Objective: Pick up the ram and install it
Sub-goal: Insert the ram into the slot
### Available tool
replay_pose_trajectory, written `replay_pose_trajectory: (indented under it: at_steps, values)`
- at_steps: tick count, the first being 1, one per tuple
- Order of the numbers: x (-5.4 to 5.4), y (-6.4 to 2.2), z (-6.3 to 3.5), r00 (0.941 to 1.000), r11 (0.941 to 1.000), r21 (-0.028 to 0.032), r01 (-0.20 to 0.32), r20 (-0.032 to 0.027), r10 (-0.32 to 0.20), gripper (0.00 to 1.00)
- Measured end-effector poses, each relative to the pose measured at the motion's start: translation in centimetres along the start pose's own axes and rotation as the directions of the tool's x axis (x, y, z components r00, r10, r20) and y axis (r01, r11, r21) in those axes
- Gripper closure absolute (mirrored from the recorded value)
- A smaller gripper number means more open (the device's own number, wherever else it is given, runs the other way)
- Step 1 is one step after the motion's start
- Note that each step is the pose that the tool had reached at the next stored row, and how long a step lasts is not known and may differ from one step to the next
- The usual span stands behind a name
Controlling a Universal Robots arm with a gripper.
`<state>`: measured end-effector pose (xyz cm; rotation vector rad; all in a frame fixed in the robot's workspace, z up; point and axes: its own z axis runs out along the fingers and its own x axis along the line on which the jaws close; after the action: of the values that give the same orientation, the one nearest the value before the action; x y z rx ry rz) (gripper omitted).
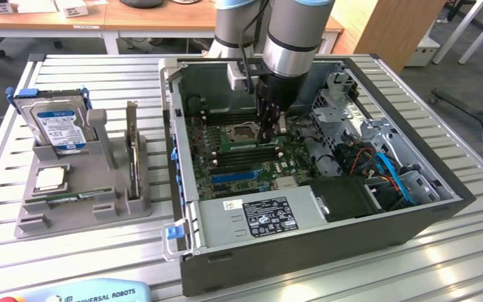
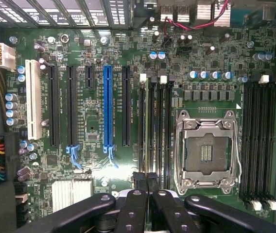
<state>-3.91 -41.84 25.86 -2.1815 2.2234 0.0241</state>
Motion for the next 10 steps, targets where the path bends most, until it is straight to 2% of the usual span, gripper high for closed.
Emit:
replay_pose_trajectory:
  at_steps: [6, 7, 8, 10]
  values:
    - [0.01, 0.00, 0.23, 1.0000, 1.0000, -0.0002, 0.000, -0.0005, 0.000, 0.88]
    - [0.01, 0.00, 0.30, 1.0000, 1.0000, -0.0011, 0.000, -0.0046, 0.000, 0.88]
    - [0.01, 0.00, 0.34, 1.0000, 1.0000, -0.0012, 0.000, -0.0060, 0.000, 0.88]
    - [0.02, 0.01, 0.63, 1.0000, 1.0000, -0.0012, 0.000, -0.0061, 0.000, 0.88]
